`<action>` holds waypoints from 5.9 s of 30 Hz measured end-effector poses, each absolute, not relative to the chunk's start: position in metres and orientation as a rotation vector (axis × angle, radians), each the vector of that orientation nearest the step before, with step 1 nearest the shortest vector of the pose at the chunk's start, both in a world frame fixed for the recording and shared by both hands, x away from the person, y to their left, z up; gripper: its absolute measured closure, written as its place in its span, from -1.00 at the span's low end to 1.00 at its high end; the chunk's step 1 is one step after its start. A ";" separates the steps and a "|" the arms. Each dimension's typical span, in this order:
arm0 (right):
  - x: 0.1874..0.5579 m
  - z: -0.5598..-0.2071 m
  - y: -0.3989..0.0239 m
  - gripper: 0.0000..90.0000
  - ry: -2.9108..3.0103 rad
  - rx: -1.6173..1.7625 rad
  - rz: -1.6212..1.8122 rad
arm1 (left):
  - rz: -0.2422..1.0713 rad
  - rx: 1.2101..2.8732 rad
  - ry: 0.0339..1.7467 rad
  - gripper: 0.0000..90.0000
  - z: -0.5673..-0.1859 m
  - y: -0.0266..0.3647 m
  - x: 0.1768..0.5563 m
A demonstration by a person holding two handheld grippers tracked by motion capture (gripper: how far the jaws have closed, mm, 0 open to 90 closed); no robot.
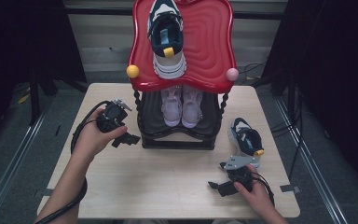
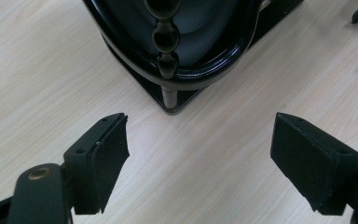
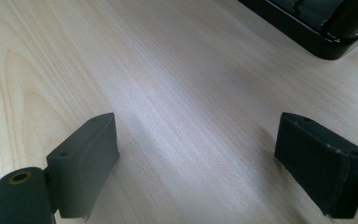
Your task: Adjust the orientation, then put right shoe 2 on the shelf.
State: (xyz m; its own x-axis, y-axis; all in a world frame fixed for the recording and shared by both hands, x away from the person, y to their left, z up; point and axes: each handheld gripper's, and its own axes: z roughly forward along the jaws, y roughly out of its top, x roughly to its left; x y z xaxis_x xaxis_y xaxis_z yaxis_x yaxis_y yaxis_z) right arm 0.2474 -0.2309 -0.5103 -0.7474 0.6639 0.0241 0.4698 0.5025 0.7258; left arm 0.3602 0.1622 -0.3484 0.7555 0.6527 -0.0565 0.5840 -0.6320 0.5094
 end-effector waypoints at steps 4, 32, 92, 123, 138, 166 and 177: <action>0.247 -0.510 -0.231 -0.72 2.494 0.967 1.084 | 0.174 2.431 0.936 -0.58 -0.356 0.161 0.361; 0.247 -0.510 -0.231 -0.72 2.495 0.963 1.082 | 0.067 2.361 0.984 -0.57 -0.446 0.143 0.354; 0.248 -0.507 -0.228 -0.73 2.551 0.926 1.054 | 0.364 2.191 0.924 -0.82 -0.509 0.166 0.312; 0.279 -0.417 -0.238 -0.63 2.793 0.733 0.829 | 0.365 2.197 0.919 -0.84 -0.509 0.166 0.312; 0.278 -0.398 -0.290 -0.52 2.632 0.886 0.803 | 0.362 2.198 0.917 -0.85 -0.510 0.166 0.313; 0.293 -0.408 -0.295 0.71 2.577 0.946 0.796 | 0.359 2.200 0.924 -0.89 -0.510 0.166 0.314; 0.303 -0.407 -0.279 0.44 2.662 1.014 0.779 | 0.358 2.201 0.924 -0.90 -0.510 0.166 0.314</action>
